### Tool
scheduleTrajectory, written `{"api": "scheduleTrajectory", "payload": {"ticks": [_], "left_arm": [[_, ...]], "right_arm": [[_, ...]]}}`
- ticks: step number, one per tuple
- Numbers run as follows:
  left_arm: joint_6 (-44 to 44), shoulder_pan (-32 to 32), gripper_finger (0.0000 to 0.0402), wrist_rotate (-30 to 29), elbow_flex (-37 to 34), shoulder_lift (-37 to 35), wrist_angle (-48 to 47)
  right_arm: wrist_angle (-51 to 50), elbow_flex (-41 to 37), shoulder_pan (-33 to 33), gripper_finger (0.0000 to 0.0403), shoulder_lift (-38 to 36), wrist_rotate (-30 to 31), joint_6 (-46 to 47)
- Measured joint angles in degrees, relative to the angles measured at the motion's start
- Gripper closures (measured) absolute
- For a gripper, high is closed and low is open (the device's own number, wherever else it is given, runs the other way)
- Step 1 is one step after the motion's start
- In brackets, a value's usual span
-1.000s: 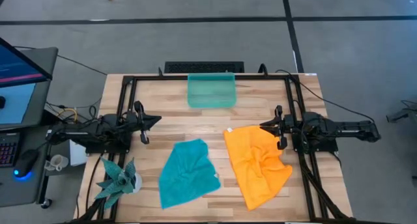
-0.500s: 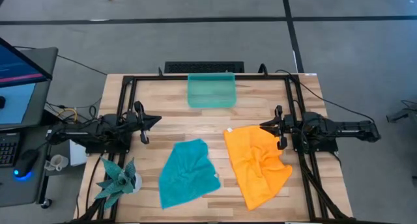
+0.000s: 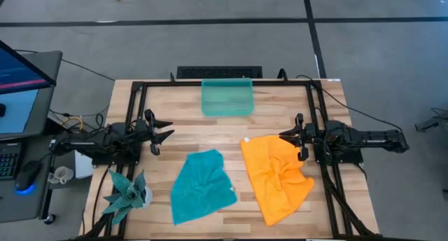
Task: Roll microfiber towels into tight, uniform cylinder then place into a basket
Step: Fold the blue microfiber cloth
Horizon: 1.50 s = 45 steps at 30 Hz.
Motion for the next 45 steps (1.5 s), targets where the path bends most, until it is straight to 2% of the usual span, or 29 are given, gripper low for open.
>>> {"api": "scheduleTrajectory", "payload": {"ticks": [6, 9, 16, 22, 31, 37, 45], "left_arm": [[-1.5, 0.0, 0.0194, -0.1, 0.0, 0.0, 0.9], [-1.0, 0.0, 0.0192, 0.0, 0.3, 0.0, 6.1], [6.9, 0.0, 0.0207, 4.4, 7.8, 2.4, 7.3], [12.2, 0.0, 0.0221, 7.4, 16.8, 13.3, 4.8], [12.7, -2.3, 0.0223, 7.8, 34.7, 33.2, -12.2], [9.7, -9.4, 0.0223, 6.4, 42.1, 43.9, -17.7], [1.7, -22.4, 0.0223, -3.2, 45.5, 53.9, -20.3]], "right_arm": [[0.0, 0.0, 0.0, 0.0332, 0.0, 0.0, 0.0], [0.0, 0.0, 0.0, 0.0332, 0.0, 0.0, 0.0], [0.0, 0.0, 0.0, 0.0332, 0.0, 0.0, 0.0], [0.0, 0.0, 0.0, 0.0332, 0.0, 0.0, 0.0], [0.0, 0.0, 0.0, 0.0332, 0.0, 0.0, 0.0], [0.0, 0.0, 0.0, 0.0332, 0.0, 0.0, 0.0], [0.0, 0.0, 0.0, 0.0332, 0.0, 0.0, 0.0]]}}
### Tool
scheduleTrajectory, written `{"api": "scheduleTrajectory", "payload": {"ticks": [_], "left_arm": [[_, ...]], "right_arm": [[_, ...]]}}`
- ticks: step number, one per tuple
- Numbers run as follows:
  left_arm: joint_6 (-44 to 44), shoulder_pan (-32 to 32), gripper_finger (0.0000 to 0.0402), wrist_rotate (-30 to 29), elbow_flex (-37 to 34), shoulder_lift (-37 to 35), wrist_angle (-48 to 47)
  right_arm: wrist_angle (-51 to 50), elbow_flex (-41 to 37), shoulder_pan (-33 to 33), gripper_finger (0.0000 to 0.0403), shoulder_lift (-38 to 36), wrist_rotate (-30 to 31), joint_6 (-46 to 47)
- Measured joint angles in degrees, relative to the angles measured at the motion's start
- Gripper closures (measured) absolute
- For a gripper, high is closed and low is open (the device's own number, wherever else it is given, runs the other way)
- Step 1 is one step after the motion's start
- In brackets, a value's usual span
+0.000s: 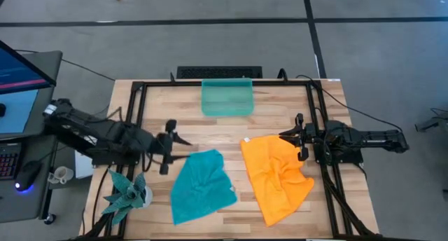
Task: Roll microfiber towels into tight, uniform cylinder then place into a basket
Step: Fold the blue microfiber cloth
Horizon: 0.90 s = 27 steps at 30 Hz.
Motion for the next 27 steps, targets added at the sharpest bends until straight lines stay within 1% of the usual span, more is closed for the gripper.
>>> {"api": "scheduleTrajectory", "payload": {"ticks": [6, 12, 17, 21, 27], "left_arm": [[-7.8, -8.0, 0.0223, -4.7, 0.1, 4.9, -0.4], [-13.6, -13.8, 0.0223, -5.9, 0.1, 9.5, -0.3], [-15.5, -16.6, 0.0223, -6.0, 0.1, 12.1, 0.7], [-18.5, -17.6, 0.0223, -6.0, 0.2, 13.2, 0.7], [-20.4, -19.8, 0.0223, -5.5, 4.0, 16.8, 0.6]], "right_arm": [[0.0, 0.0, 0.0, 0.0332, 0.0, 0.0, 0.0], [0.0, 0.0, 0.0, 0.0332, 0.0, 0.0, 0.0], [0.0, 0.0, 0.0, 0.0332, 0.0, 0.0, 0.0], [0.0, 0.0, 0.0, 0.0332, 0.0, 0.0, 0.0], [0.0, 0.0, 0.0, 0.0332, 0.0, 0.0, 0.0]]}}
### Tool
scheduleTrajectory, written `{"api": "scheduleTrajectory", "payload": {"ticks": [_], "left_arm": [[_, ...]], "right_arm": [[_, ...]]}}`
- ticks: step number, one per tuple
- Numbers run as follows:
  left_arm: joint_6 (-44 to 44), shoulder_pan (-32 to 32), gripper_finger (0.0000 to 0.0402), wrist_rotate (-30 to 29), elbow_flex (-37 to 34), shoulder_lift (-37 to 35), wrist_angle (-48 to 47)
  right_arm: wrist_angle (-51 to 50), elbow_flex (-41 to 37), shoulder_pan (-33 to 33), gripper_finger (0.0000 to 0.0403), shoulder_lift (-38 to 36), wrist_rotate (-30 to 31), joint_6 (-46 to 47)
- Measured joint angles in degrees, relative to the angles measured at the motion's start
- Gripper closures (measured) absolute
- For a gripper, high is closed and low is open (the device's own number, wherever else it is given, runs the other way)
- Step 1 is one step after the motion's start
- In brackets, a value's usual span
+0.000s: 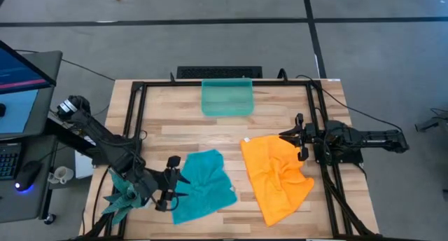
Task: Roll microfiber towels into tight, uniform cylinder then place into a basket
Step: Fold the blue microfiber cloth
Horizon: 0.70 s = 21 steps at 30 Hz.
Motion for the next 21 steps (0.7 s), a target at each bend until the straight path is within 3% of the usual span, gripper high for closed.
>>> {"api": "scheduleTrajectory", "payload": {"ticks": [9, 21], "left_arm": [[-2.4, -3.6, 0.0223, 1.6, 9.9, 13.9, -6.0], [-20.6, -8.6, 0.0223, 4.8, 15.7, 26.2, -11.1]], "right_arm": [[0.0, 0.0, 0.0, 0.0332, 0.0, 0.0, 0.0], [0.0, 0.0, 0.0, 0.0332, 0.0, 0.0, 0.0]]}}
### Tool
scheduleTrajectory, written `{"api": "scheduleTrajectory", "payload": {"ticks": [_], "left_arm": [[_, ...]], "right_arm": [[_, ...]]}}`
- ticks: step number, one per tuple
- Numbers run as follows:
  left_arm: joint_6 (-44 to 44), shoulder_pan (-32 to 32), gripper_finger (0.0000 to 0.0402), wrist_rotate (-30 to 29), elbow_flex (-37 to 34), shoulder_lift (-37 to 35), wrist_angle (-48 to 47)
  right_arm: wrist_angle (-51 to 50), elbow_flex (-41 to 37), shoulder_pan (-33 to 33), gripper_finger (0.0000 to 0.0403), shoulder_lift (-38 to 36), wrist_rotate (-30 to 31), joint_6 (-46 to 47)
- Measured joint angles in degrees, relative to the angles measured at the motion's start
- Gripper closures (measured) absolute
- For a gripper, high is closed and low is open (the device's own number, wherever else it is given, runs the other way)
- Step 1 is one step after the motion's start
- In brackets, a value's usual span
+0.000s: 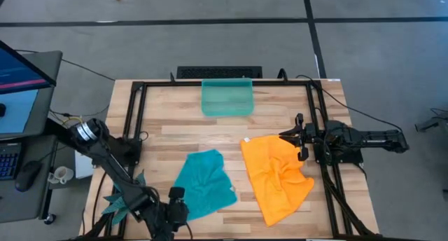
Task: Roll microfiber towels into tight, uniform cylinder then place into a basket
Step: Fold the blue microfiber cloth
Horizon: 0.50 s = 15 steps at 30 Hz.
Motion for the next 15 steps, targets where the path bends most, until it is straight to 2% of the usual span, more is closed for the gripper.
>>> {"api": "scheduleTrajectory", "payload": {"ticks": [6, 15], "left_arm": [[-5.9, -1.6, 0.0223, -0.2, 0.1, 3.4, 0.5], [-8.6, -1.7, 0.0223, 2.4, 0.1, 8.2, 0.1]], "right_arm": [[0.0, 0.0, 0.0, 0.0332, 0.0, 0.0, 0.0], [0.0, 0.0, 0.0, 0.0332, 0.0, 0.0, 0.0]]}}
